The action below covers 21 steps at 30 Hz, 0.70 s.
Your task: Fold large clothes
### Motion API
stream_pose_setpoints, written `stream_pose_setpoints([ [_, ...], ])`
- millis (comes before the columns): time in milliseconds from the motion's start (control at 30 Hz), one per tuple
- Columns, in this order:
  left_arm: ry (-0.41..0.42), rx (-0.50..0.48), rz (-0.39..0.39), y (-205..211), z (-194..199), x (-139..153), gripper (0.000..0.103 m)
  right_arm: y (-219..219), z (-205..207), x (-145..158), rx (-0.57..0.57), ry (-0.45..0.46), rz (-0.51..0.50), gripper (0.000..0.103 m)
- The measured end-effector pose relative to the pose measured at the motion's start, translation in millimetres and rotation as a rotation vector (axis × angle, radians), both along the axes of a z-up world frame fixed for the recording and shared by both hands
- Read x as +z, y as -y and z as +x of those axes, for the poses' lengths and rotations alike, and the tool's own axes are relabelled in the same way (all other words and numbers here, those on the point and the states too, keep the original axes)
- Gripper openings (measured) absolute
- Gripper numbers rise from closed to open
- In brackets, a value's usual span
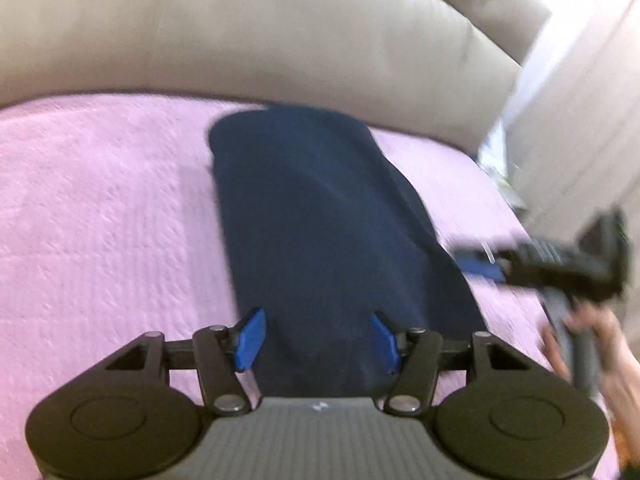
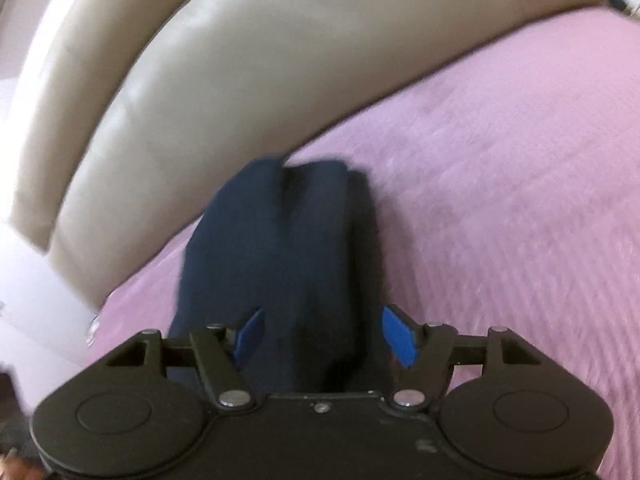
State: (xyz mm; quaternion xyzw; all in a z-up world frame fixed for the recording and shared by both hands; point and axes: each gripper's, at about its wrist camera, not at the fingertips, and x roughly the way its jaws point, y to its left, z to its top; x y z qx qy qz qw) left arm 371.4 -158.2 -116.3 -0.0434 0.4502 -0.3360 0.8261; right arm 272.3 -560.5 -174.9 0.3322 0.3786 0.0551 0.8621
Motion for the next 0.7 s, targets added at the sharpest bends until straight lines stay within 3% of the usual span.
stream_pose_setpoints([
  [100, 0.009, 0.04, -0.03, 4, 15, -9, 0.059, -25, -3, -15, 0.079, -0.057, -0.008, 0.077],
  [133, 0.004, 0.043, -0.056, 5, 19, -11, 0.059, -30, -9, -19, 0.082, -0.044, 0.016, 0.025],
  [167, 0.005, 0.041, -0.081, 7, 21, -10, 0.059, -32, -14, -21, 0.082, -0.03, 0.067, 0.007],
  [233, 0.018, 0.034, -0.095, 10, 21, -5, 0.06, -33, -32, -7, 0.098, 0.079, 0.127, 0.007],
  [300, 0.034, 0.026, -0.092, 11, 21, -2, 0.061, -24, -49, 18, 0.105, 0.203, 0.102, 0.007],
  [367, 0.05, 0.018, -0.071, 18, 22, -1, 0.062, -7, -60, 35, 0.085, 0.24, 0.099, 0.006],
  [467, 0.012, -0.023, -0.022, 30, 26, -11, 0.064, 2, -63, 28, 0.076, 0.165, 0.016, 0.006],
  [567, -0.059, -0.028, -0.011, 32, 27, -28, 0.068, 5, -54, -21, 0.084, -0.026, 0.02, 0.006],
  [633, -0.052, -0.042, 0.03, 31, 24, -35, 0.068, 2, -52, -39, 0.084, -0.107, -0.027, 0.009],
  [700, -0.065, -0.055, 0.036, 27, 24, -38, 0.068, 3, -54, -32, 0.078, -0.096, -0.024, 0.017],
])
